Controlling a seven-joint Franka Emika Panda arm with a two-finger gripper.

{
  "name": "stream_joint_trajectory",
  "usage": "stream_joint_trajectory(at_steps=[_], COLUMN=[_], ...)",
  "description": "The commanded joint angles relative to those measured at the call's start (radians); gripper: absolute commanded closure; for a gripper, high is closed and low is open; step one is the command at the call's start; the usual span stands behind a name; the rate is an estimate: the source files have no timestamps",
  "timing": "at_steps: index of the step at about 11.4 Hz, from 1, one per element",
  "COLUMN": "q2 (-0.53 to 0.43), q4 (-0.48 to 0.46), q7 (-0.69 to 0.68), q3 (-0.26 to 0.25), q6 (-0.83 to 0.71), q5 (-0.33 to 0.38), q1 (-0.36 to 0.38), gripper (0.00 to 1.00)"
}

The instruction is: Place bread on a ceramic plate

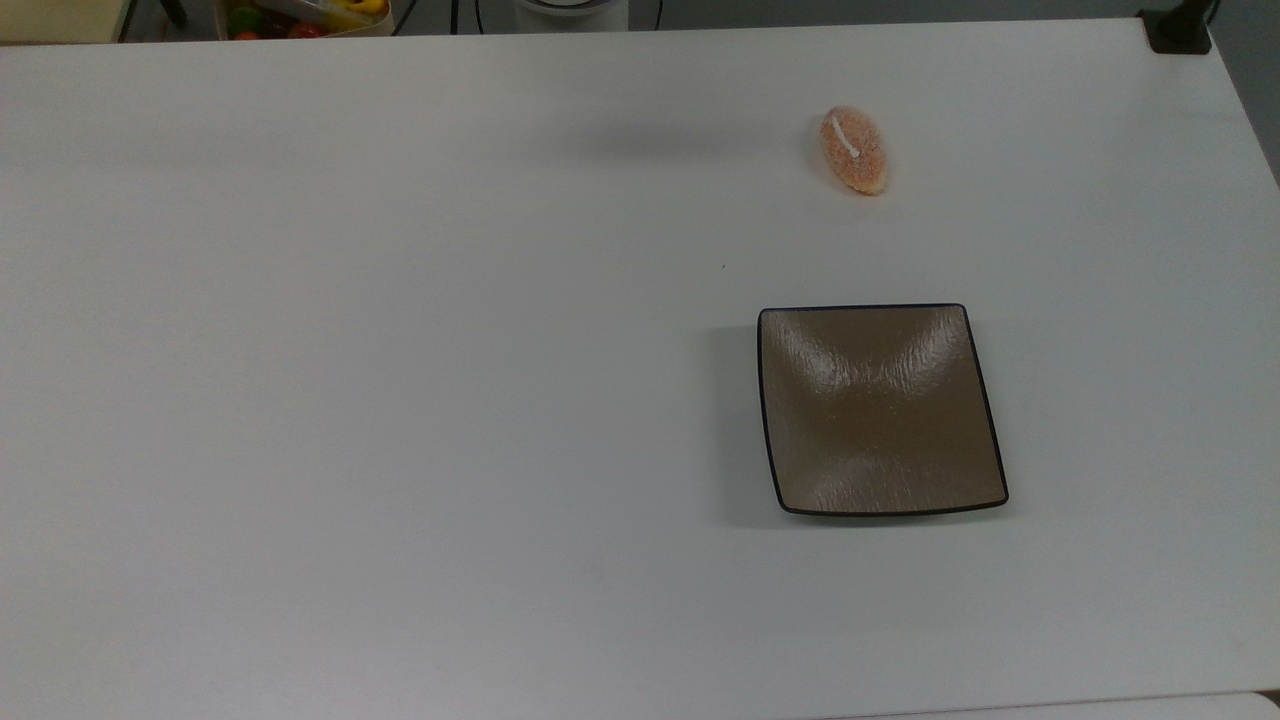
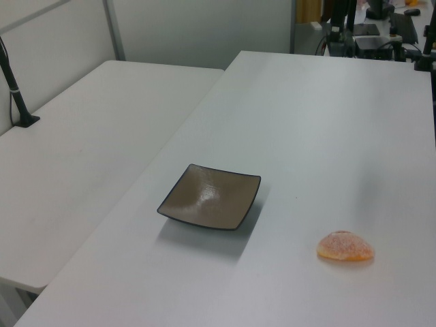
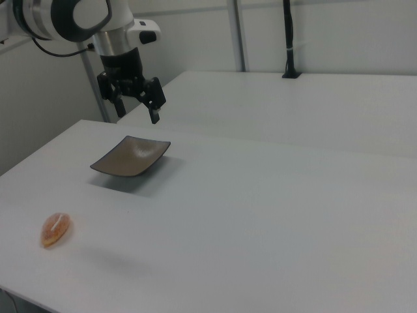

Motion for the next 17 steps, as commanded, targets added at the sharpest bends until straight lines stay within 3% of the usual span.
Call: stream_joint_trajectory(at_steps=[1,5,8,13,15,17], q2=[-0.012,-0.029,-0.1,-0.13,-0.127,-0.112], q4=[-0.027,-0.06,-0.108,-0.269,-0.319,-0.387], q7=[-0.016,-0.01,-0.004,0.099,0.108,0.111], q3=[-0.007,-0.002,0.016,0.247,0.311,0.357], q6=[0.001,-0.083,-0.131,-0.13,-0.084,0.061], q5=[0.008,0.005,0.005,0.017,0.02,0.028], q1=[0.054,0.135,0.224,0.27,0.273,0.278], gripper=[0.0,0.0,0.0,0.0,0.0,0.0])
